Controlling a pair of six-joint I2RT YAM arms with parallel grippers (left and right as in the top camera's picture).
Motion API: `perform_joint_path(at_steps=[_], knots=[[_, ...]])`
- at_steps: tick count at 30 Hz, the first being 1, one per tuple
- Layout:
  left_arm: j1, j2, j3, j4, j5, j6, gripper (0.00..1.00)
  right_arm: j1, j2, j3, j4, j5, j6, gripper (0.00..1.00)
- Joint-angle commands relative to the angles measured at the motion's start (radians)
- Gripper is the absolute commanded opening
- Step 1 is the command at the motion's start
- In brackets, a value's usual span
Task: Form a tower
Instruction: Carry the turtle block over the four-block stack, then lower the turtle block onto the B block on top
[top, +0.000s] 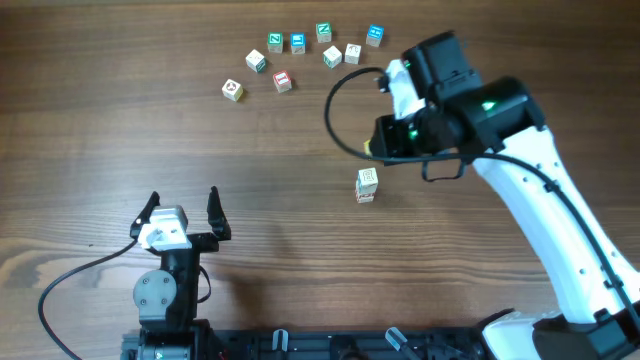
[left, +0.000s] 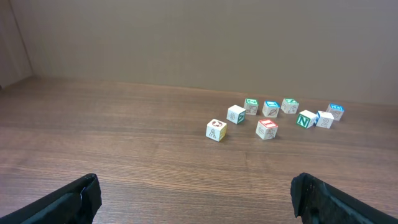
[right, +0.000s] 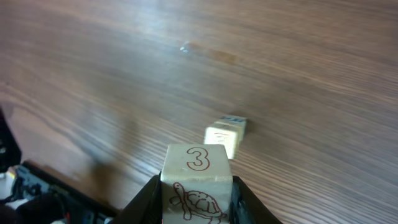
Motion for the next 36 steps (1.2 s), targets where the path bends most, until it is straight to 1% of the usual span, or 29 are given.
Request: perform_joint_path(at_steps=[1, 4, 7, 9, 13, 15, 21, 32, 36], knots=[[0.006, -0.005, -0.003, 0.000, -0.013, 0.018, 1.00, 0.043, 0.000, 0.000, 0.010, 0.005, 0.039, 0.22], [0.006, -0.005, -0.003, 0.000, -0.013, 0.018, 1.00, 0.083, 0.010, -0.003, 0.008, 0.005, 0.040, 0.22], [0.006, -0.005, -0.003, 0.000, -0.013, 0.018, 1.00, 0.121, 0.015, -0.010, 0.008, 0.013, 0.072, 0.22], [0.006, -0.005, -0.003, 0.000, -0.013, 0.018, 1.00, 0.152, 0.024, -0.014, 0.006, 0.048, 0.113, 0.22], [0.006, -0.005, -0.003, 0.000, -0.013, 0.018, 1.00, 0.202, 0.046, -0.015, 0.006, 0.100, 0.131, 0.22], [0.006, -0.005, -0.003, 0.000, -0.013, 0.018, 1.00, 0.228, 0.073, -0.016, 0.002, 0.201, 0.176, 0.22], [0.006, -0.005, -0.003, 0.000, -0.013, 0.018, 1.00, 0.218, 0.142, -0.016, -0.051, 0.352, 0.233, 0.22], [0.006, -0.005, -0.003, 0.000, -0.013, 0.018, 1.00, 0.208, 0.223, -0.016, -0.058, 0.344, 0.231, 0.21], [0.006, -0.005, -0.003, 0.000, -0.013, 0.018, 1.00, 0.208, 0.232, -0.016, -0.057, 0.356, 0.182, 0.22]])
